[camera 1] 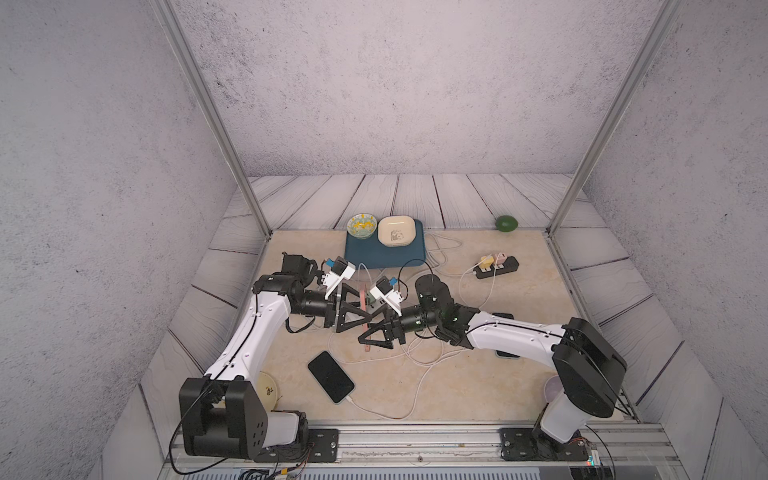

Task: Unplug the charging cable from the phone
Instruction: Place the phone at the center of the board.

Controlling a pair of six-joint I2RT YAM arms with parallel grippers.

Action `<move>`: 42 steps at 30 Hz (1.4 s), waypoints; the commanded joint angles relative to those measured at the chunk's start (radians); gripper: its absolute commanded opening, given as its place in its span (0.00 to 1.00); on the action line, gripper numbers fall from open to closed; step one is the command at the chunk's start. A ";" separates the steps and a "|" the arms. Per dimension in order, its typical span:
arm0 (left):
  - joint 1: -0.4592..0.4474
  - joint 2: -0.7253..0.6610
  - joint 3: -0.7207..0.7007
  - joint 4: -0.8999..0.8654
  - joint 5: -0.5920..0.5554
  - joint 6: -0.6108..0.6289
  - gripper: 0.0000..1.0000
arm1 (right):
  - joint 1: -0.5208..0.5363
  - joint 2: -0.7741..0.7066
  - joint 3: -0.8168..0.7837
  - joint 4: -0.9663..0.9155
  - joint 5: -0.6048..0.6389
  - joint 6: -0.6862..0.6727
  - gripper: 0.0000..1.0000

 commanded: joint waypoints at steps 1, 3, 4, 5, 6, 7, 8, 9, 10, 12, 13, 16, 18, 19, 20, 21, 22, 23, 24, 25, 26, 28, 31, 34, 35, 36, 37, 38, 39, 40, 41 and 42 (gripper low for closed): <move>-0.005 -0.017 0.016 -0.002 0.023 0.000 0.80 | -0.011 -0.055 -0.022 -0.009 -0.019 -0.010 0.25; -0.005 -0.017 0.013 0.014 0.014 -0.015 0.88 | -0.017 -0.071 -0.032 -0.030 -0.011 -0.013 0.22; -0.004 -0.017 0.012 0.028 0.008 -0.031 0.94 | -0.019 -0.080 -0.037 -0.041 -0.007 -0.016 0.21; -0.004 -0.017 0.010 0.043 -0.001 -0.050 0.98 | -0.023 -0.091 -0.044 -0.059 -0.001 -0.019 0.20; -0.003 -0.017 0.009 0.057 -0.009 -0.066 0.99 | -0.027 -0.102 -0.052 -0.074 0.005 -0.024 0.19; -0.001 -0.017 0.007 0.070 -0.015 -0.083 0.98 | -0.031 -0.114 -0.060 -0.091 0.012 -0.030 0.18; 0.000 -0.017 0.006 0.083 -0.018 -0.097 0.98 | -0.034 -0.123 -0.069 -0.105 0.020 -0.035 0.17; 0.001 -0.017 0.003 0.093 -0.021 -0.110 0.98 | -0.037 -0.135 -0.078 -0.122 0.027 -0.041 0.17; 0.002 -0.017 0.003 0.100 -0.025 -0.119 0.98 | -0.040 -0.145 -0.087 -0.137 0.036 -0.047 0.16; 0.004 -0.017 0.002 0.116 -0.031 -0.141 0.98 | -0.047 -0.166 -0.108 -0.158 0.050 -0.052 0.15; 0.006 -0.017 0.003 0.128 -0.040 -0.156 0.98 | -0.051 -0.176 -0.120 -0.166 0.058 -0.054 0.15; 0.007 -0.017 0.001 0.154 -0.073 -0.196 0.98 | -0.058 -0.216 -0.147 -0.213 0.107 -0.059 0.13; 0.008 -0.022 0.003 0.158 -0.091 -0.202 0.98 | -0.062 -0.244 -0.150 -0.299 0.179 -0.074 0.13; 0.011 -0.025 0.003 0.158 -0.098 -0.205 0.98 | -0.063 -0.258 -0.146 -0.354 0.224 -0.084 0.12; 0.014 -0.027 0.001 0.161 -0.103 -0.207 0.98 | -0.064 -0.270 -0.140 -0.420 0.283 -0.088 0.12; 0.015 -0.028 0.003 0.161 -0.108 -0.210 0.98 | -0.065 -0.280 -0.130 -0.485 0.342 -0.094 0.11; 0.016 -0.030 0.004 0.162 -0.111 -0.213 0.98 | -0.066 -0.286 -0.118 -0.557 0.393 -0.101 0.11; 0.017 -0.030 0.006 0.163 -0.115 -0.215 0.98 | -0.067 -0.289 -0.101 -0.630 0.447 -0.110 0.10; 0.017 -0.028 0.007 0.166 -0.118 -0.218 0.98 | -0.067 -0.290 -0.090 -0.692 0.493 -0.113 0.10; 0.016 -0.028 0.005 0.169 -0.120 -0.220 0.98 | -0.068 -0.292 -0.083 -0.742 0.538 -0.114 0.10; 0.017 -0.028 0.005 0.173 -0.123 -0.224 0.98 | -0.071 -0.296 -0.081 -0.779 0.577 -0.110 0.10; 0.018 -0.029 0.004 0.175 -0.128 -0.227 0.98 | -0.080 -0.305 -0.082 -0.845 0.652 -0.094 0.09; 0.017 -0.032 0.001 0.179 -0.135 -0.229 0.98 | -0.101 -0.312 -0.081 -0.915 0.720 -0.072 0.09; 0.018 -0.036 0.002 0.176 -0.138 -0.229 0.98 | -0.129 -0.318 -0.072 -1.001 0.794 -0.041 0.09; 0.018 -0.037 0.002 0.175 -0.139 -0.228 0.98 | -0.145 -0.318 -0.069 -1.035 0.814 -0.028 0.09; 0.018 -0.037 0.003 0.174 -0.139 -0.228 0.98 | -0.160 -0.318 -0.065 -1.067 0.830 -0.017 0.08; 0.017 -0.038 0.003 0.173 -0.139 -0.226 0.98 | -0.177 -0.318 -0.061 -1.097 0.840 -0.012 0.08; 0.017 -0.037 0.002 0.173 -0.139 -0.226 0.98 | -0.193 -0.317 -0.058 -1.127 0.848 -0.006 0.08; 0.018 -0.038 0.003 0.173 -0.141 -0.226 0.98 | -0.209 -0.314 -0.057 -1.151 0.853 -0.002 0.08; 0.019 -0.037 0.002 0.174 -0.140 -0.226 0.98 | -0.226 -0.312 -0.055 -1.175 0.855 0.000 0.08; 0.018 -0.038 0.002 0.175 -0.140 -0.226 0.98 | -0.240 -0.309 -0.054 -1.192 0.855 0.000 0.08; 0.018 -0.037 0.001 0.174 -0.142 -0.226 0.98 | -0.254 -0.302 -0.054 -1.209 0.858 -0.001 0.08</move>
